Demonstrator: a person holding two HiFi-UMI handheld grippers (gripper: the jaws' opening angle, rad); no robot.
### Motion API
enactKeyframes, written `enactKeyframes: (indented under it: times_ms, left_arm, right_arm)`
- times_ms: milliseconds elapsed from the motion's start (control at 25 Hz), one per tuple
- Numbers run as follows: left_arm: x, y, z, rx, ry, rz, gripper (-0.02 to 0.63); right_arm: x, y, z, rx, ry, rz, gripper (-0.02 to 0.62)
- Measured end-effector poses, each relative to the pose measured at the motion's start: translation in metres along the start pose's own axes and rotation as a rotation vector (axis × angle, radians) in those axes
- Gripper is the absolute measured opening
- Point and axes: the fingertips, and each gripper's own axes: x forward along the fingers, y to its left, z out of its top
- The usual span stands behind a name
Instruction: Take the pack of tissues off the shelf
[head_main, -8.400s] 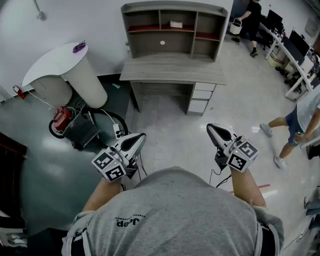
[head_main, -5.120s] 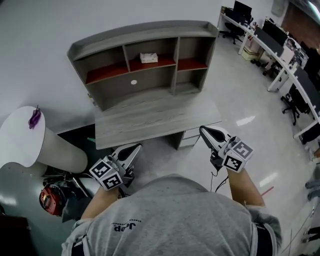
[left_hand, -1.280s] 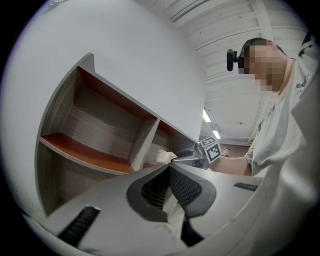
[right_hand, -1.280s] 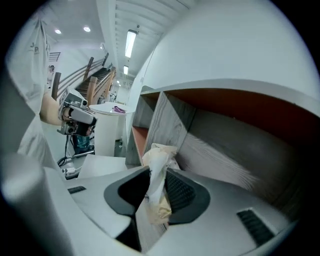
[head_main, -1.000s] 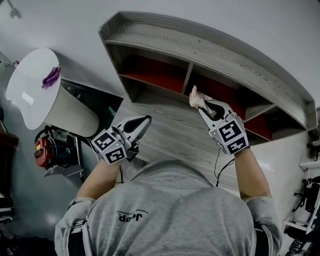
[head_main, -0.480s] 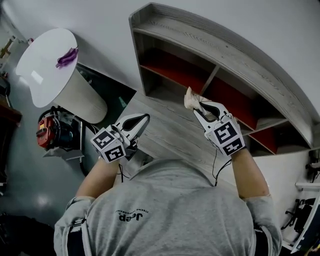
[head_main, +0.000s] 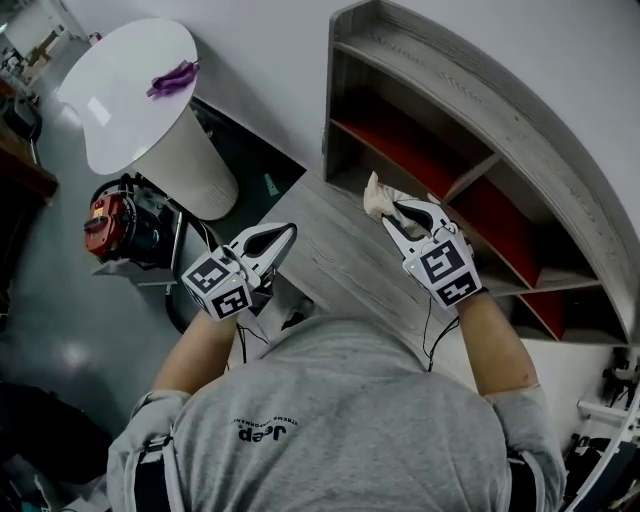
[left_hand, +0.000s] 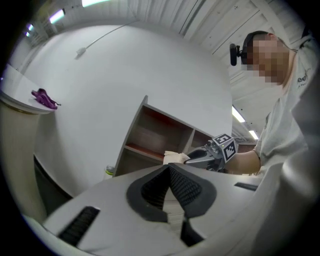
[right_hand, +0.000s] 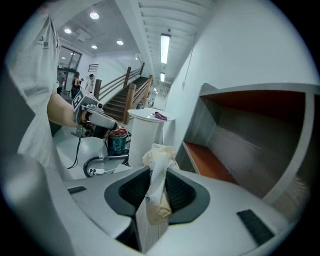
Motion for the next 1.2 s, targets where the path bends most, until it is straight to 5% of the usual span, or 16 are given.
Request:
enactKeyframes:
  times_ms: [640, 1200]
  left_arm:
    - [-0.086, 0.107, -0.064, -0.085, 0.018, 0.279, 0.029]
    - [-0.083, 0.185, -0.144, -0.162, 0.095, 0.316, 0.029]
  right_arm:
    - [0.153, 0.065, -0.001, -0.072, 0.026, 0.189, 0.126]
    - [0.276, 0.110, -0.059, -0.091, 0.089, 0.233, 0.126]
